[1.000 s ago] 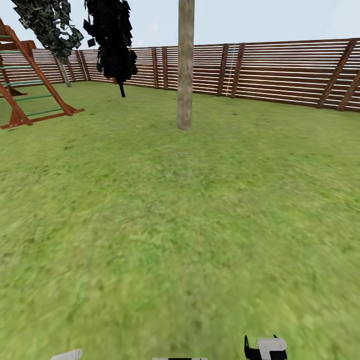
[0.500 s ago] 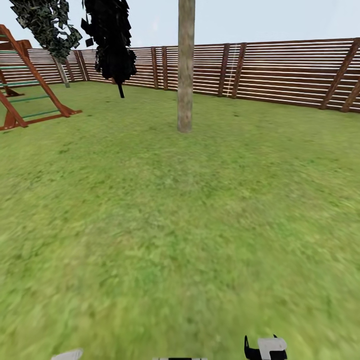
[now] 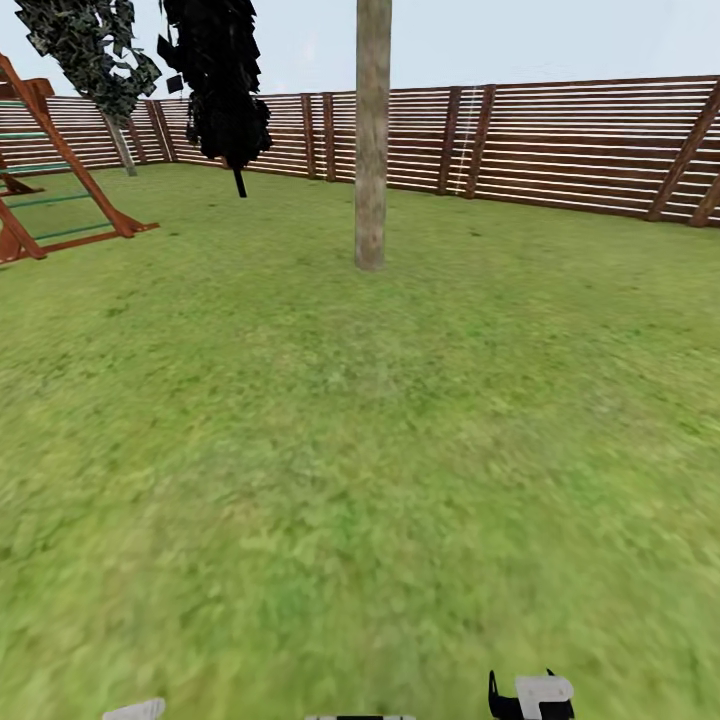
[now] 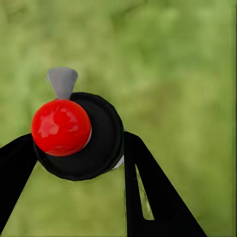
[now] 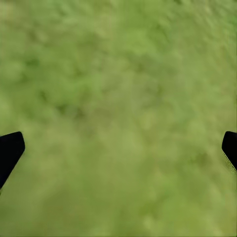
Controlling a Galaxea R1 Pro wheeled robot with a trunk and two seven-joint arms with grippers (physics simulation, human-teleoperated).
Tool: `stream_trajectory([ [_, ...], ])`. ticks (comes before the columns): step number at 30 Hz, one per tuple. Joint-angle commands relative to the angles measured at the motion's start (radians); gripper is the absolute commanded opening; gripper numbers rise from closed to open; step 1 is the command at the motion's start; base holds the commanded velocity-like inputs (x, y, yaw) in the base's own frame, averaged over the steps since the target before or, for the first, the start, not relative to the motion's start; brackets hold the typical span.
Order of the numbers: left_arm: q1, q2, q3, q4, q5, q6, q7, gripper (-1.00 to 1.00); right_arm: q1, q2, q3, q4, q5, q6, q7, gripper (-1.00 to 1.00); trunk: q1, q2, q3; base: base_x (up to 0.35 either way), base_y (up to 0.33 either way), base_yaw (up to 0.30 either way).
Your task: In the garden, pick up the pesticide atomizer on the floor and spray pesticide onto both trees until each tree trunk is fully covered.
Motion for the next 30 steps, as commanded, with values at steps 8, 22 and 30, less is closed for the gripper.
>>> stream_trajectory([
  [8, 0.0, 0.0, 0.0, 0.0, 0.001, 0.0, -0.001, -1.0, 0.0, 0.0, 0.0, 0.0, 0.0, 0.0, 0.0, 1.0, 0.0, 0.0, 0.0, 0.34, 0.0, 0.0],
  [22, 0.0, 0.0, 0.0, 0.0, 0.001, 0.0, -0.001, -1.0, 0.0, 0.0, 0.0, 0.0, 0.0, 0.0, 0.0, 1.0, 0.0, 0.0, 0.0, 0.34, 0.0, 0.0],
  [30, 0.0, 0.0, 0.0, 0.0, 0.0, 0.0, -0.001, -1.0, 0.0, 0.0, 0.0, 0.0, 0.0, 0.0, 0.0, 1.0, 0.0, 0.0, 0.0, 0.34, 0.0, 0.0],
])
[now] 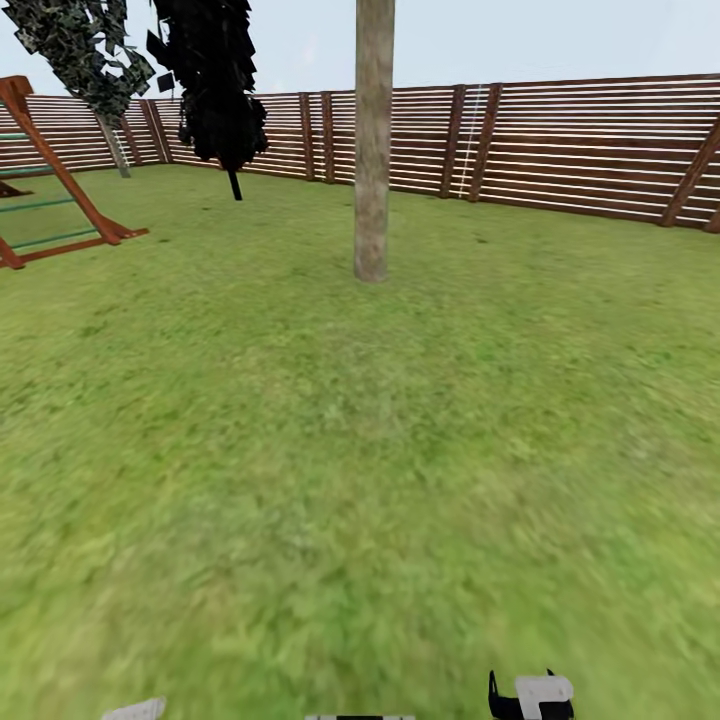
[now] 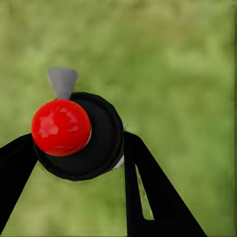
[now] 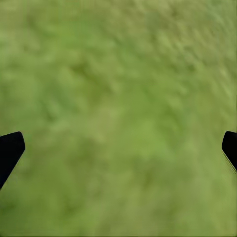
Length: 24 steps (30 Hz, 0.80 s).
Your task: In the garden, pick up the pesticide atomizer on the floor and spray pesticide onto both trees until each tree trunk is fully covered.
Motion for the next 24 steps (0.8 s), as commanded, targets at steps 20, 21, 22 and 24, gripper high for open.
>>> stream_trajectory([
  [20, 0.0, 0.0, 0.0, 0.0, 0.0, 0.0, 0.0, -1.0, 0.0, 0.0, 0.0, 0.0, 0.0, 0.0, 0.0, 1.0, 0.0, 0.0, 0.0, 0.34, 0.0, 0.0],
  [21, 0.0, 0.0, 0.0, 0.0, 0.001, 0.0, 0.0, -1.0, 0.0, 0.0, 0.0, 0.0, 0.0, 0.0, 0.0, 1.0, 0.0, 0.0, 0.0, 0.34, 0.0, 0.0],
  [22, 0.0, 0.0, 0.0, 0.0, 0.001, 0.0, 0.0, -1.0, 0.0, 0.0, 0.0, 0.0, 0.0, 0.0, 0.0, 1.0, 0.0, 0.0, 0.0, 0.34, 0.0, 0.0],
  [24, 0.0, 0.0, 0.0, 0.0, 0.0, 0.0, 0.0, -1.0, 0.0, 0.0, 0.0, 0.001, 0.0, 0.0, 0.001, 1.0, 0.0, 0.0, 0.0, 0.34, 0.0, 0.0],
])
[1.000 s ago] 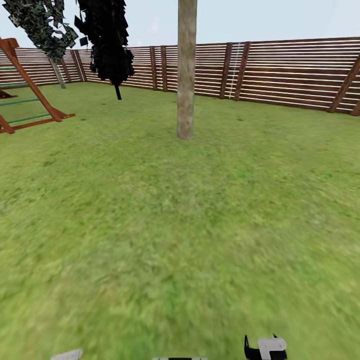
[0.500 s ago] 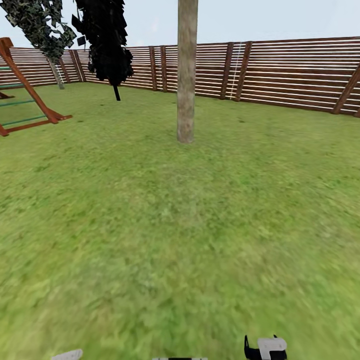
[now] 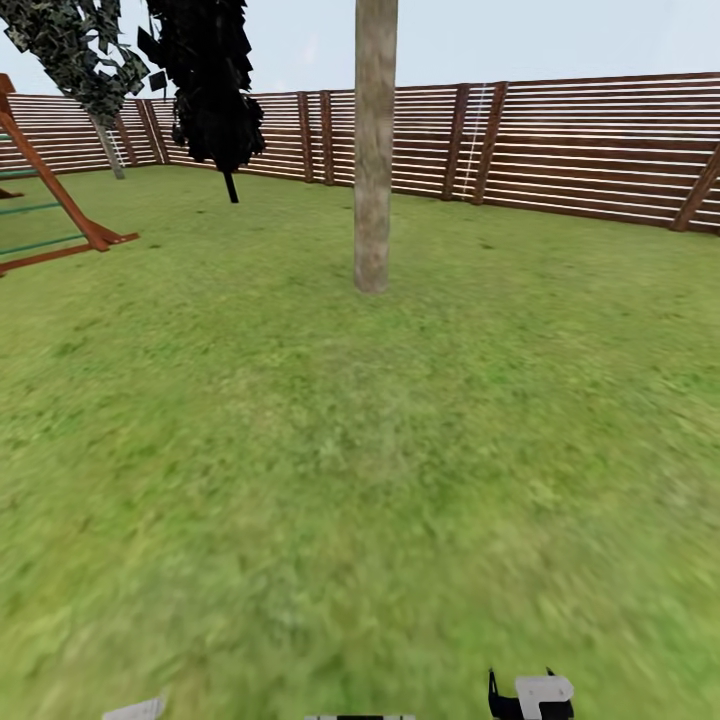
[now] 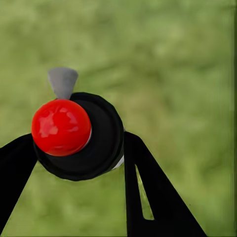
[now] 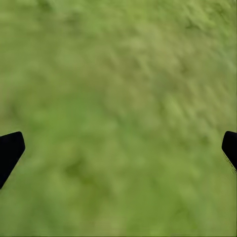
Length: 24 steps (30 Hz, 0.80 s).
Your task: In the garden, pick up the pesticide atomizer on the floor and spray pesticide onto both trees until each tree trunk is fully covered.
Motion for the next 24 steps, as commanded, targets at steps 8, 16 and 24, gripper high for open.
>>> stream_trajectory([
  [8, 0.0, 0.0, 0.0, 0.0, 0.001, 0.0, 0.0, -1.0, 0.0, 0.0, 0.0, 0.0, 0.0, 0.001, 0.0, 1.0, 0.0, 0.0, 0.0, 0.34, 0.0, 0.0],
  [16, 0.0, 0.0, 0.0, 0.0, 0.001, 0.0, 0.0, -1.0, 0.0, 0.0, 0.0, 0.0, 0.0, 0.001, 0.0, 1.0, 0.0, 0.0, 0.0, 0.34, 0.0, 0.0],
  [24, 0.0, 0.0, 0.0, 0.0, 0.001, 0.0, 0.0, -1.0, 0.0, 0.0, 0.0, 0.0, 0.0, 0.0, -0.001, 1.0, 0.0, 0.0, 0.0, 0.34, 0.0, 0.0],
])
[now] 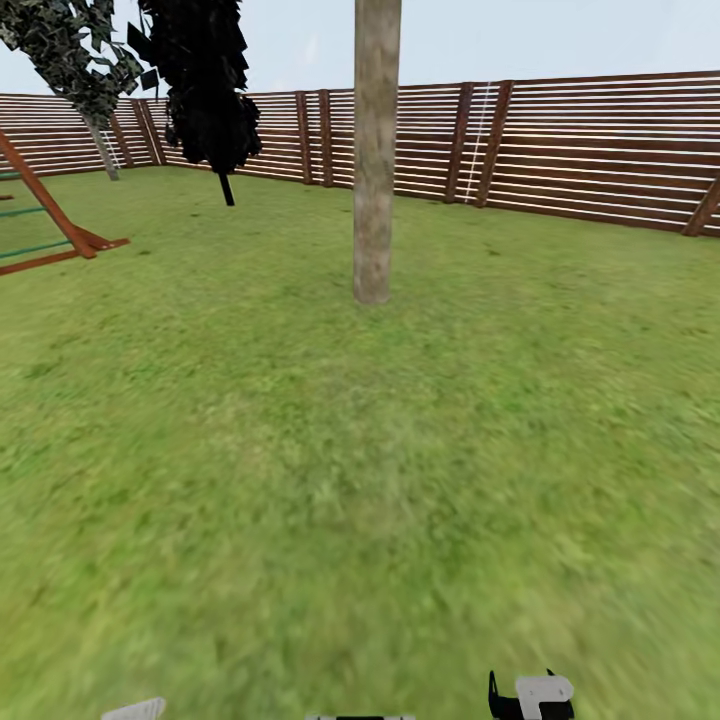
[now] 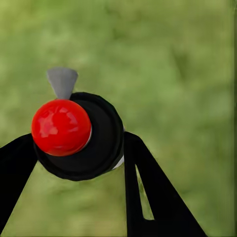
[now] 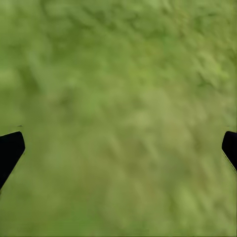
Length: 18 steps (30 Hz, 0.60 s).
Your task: In the garden, pick up the pesticide atomizer on the floor and spray pesticide onto both trees until each tree trunk is fully covered.
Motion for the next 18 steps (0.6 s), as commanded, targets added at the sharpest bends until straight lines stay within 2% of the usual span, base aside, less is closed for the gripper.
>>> stream_trajectory([
  [1, 0.0, 0.0, 0.0, 0.0, 0.0, 0.0, 0.0, -1.0, 0.0, 0.0, 0.0, 0.0, 0.0, 0.001, 0.0, 1.0, 0.0, 0.0, 0.0, 0.34, 0.0, 0.0],
  [18, 0.0, 0.0, 0.0, 0.0, 0.0, 0.0, -0.001, -1.0, 0.0, 0.0, 0.0, 0.0, 0.0, 0.0, 0.001, 1.0, 0.0, 0.0, 0.0, 0.34, 0.0, 0.0],
])
